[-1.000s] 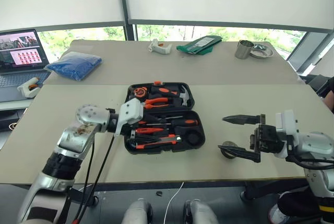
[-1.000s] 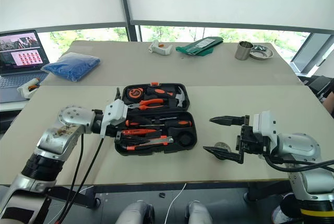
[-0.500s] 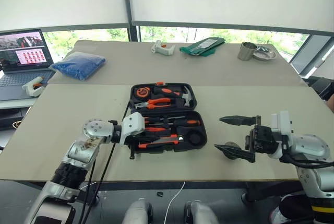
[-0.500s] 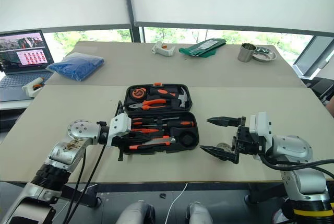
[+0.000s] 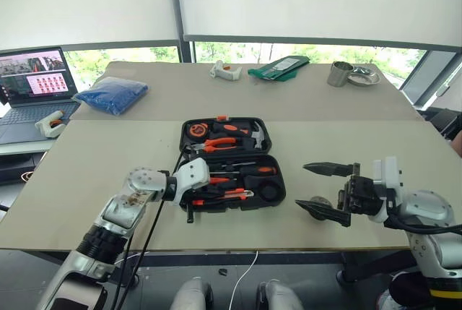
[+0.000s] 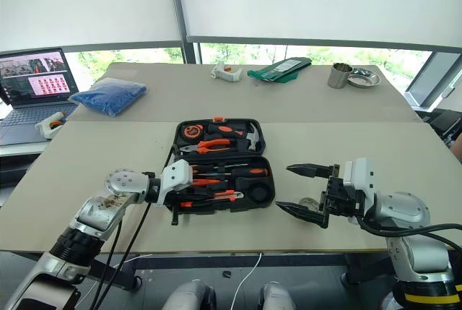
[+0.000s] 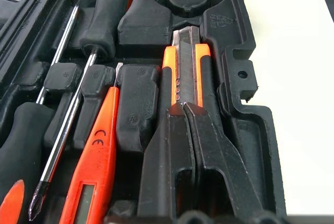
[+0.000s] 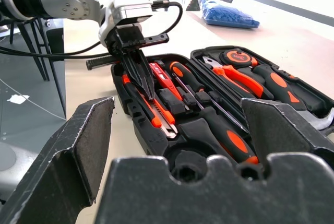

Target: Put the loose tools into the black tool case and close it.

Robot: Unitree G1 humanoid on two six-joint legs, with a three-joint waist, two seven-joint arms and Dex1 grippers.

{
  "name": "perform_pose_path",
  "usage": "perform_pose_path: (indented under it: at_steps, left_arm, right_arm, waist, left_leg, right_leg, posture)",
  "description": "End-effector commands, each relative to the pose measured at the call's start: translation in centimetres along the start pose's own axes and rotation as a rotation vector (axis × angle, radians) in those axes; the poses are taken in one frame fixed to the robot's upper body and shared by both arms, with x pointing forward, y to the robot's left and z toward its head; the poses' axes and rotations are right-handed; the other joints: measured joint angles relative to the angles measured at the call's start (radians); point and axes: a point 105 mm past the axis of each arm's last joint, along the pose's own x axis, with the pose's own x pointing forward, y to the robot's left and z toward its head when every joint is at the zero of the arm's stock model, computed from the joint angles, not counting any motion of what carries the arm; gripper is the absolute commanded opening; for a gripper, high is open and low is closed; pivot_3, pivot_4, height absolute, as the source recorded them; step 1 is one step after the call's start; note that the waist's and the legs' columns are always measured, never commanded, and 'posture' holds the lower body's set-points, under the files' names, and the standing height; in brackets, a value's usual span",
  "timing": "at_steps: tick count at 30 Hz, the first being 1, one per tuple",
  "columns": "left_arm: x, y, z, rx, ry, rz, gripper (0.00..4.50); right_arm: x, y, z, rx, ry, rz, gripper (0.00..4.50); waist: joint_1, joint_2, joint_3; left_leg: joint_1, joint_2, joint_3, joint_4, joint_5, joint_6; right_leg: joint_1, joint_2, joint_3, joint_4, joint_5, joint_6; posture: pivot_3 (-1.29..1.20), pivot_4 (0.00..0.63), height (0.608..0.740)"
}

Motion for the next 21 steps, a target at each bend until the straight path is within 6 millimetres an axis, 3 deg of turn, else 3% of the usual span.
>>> perform_pose_path:
  at_steps: [1, 4, 8, 14, 17, 21]
  left_arm:
    - [-0.9, 0.5, 0.9, -0.024, -0.15, 0.048, 0.08]
    - [-3.1, 1.1, 3.0, -0.003, -0.308, 0.075, 0.8]
    - [-5.7, 0.7, 4.3, 0.022, -0.424, 0.084, 2.18]
    - [-8.5, -4.3, 2.5, 0.008, -0.377, -0.075, 4.45]
    - [-8.9, -4.5, 2.3, -0.017, -0.381, -0.044, 4.45]
    - [-8.9, -4.1, 2.6, -0.035, -0.423, 0.012, 4.45]
  right_arm:
    - [-1.2, -0.7, 1.4, -0.064, -0.011, -0.069, 4.5]
    - [-3.3, -0.7, 0.7, -0.069, 0.058, -0.12, 4.5]
    - [-6.8, 0.2, -1.5, -0.016, 0.21, -0.186, 4.5]
    - [-13.2, 2.4, -5.3, 0.053, 0.4, -0.353, 4.5]
    - [-13.8, 3.0, -5.5, 0.053, 0.428, -0.352, 4.5]
    - [-10.8, 2.7, -4.4, 0.048, 0.45, -0.244, 4.5]
  waist:
    - [-0.001, 0.0, 0.0]
    - [0.001, -0.001, 0.001]
    - [0.002, -0.001, 0.001]
    - [-0.006, -0.001, 0.001]
    - [-0.003, 0.0, 0.001]
    - [-0.006, 0.005, 0.002]
  left_leg:
    - [-0.001, 0.0, 0.0, 0.0, 0.0, 0.0]
    - [-0.005, 0.0, 0.0, 0.0, 0.002, 0.003]
    - [-0.008, 0.0, -0.001, 0.0, 0.004, 0.01]
    - [-0.007, 0.0, 0.0, -0.001, -0.002, 0.01]
    - [-0.007, 0.001, 0.0, -0.001, -0.005, 0.004]
    - [-0.007, 0.001, 0.0, -0.001, -0.007, 0.002]
  right_leg:
    - [0.0, 0.0, 0.0, 0.0, 0.0, 0.0]
    - [-0.004, 0.0, 0.0, 0.0, 0.0, 0.0]
    - [-0.005, 0.0, -0.002, -0.001, -0.002, 0.002]
    - [-0.004, 0.0, -0.001, -0.006, -0.004, 0.004]
    - [-0.004, 0.0, -0.001, -0.007, -0.004, 0.004]
    - [-0.003, -0.001, -0.001, -0.01, -0.004, 0.004]
  posture:
    - [0.0, 0.15, 0.74]
    - [0.0, 0.15, 0.74]
    - [0.0, 0.15, 0.74]
    - [0.0, 0.15, 0.74]
    - [0.0, 0.15, 0.74]
    - [0.0, 0.15, 0.74]
